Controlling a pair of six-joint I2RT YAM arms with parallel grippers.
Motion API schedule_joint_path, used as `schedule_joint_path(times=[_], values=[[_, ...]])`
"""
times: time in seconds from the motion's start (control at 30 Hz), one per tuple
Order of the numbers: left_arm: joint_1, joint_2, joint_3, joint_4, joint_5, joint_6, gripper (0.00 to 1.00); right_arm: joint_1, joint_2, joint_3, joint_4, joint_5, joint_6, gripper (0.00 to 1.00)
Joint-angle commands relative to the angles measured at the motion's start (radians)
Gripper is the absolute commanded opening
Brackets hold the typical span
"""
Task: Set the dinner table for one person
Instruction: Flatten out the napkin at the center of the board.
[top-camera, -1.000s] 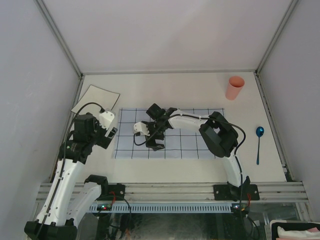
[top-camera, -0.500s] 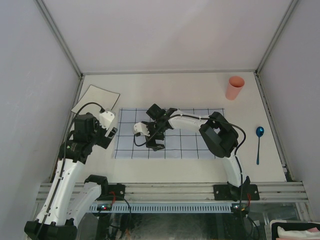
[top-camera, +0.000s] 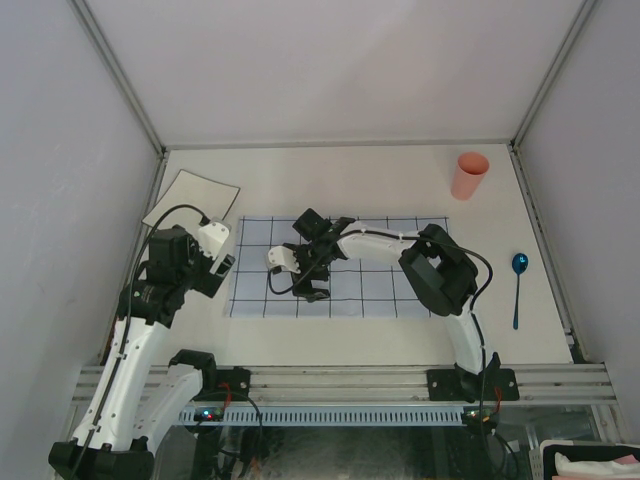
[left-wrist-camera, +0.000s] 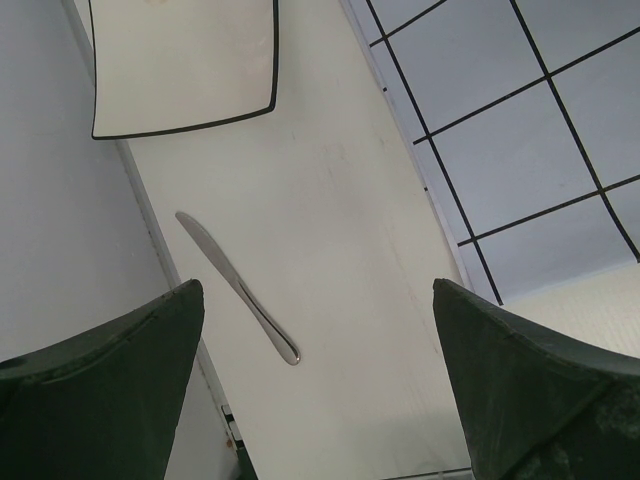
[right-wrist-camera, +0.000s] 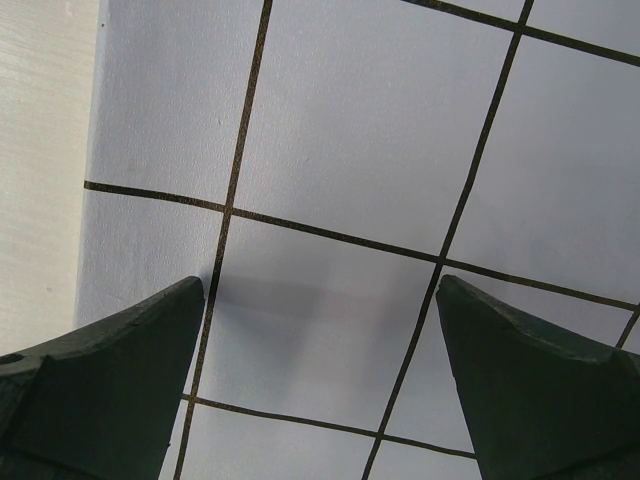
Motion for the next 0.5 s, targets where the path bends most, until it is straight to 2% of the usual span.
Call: schedule_joint_path(times=[0.0, 0.47], values=[[0.008, -0.005, 0.02, 0.026, 0.007, -0.004, 1.0, 0.033, 0.043, -0.068, -0.199, -0.02, 0.052, 1.0], [0.007, -0.012, 0.018, 0.025, 0.003, -0.003, 1.0, 0.058, 0.038, -0.095, -0.181, -0.024, 0.066, 1.0]])
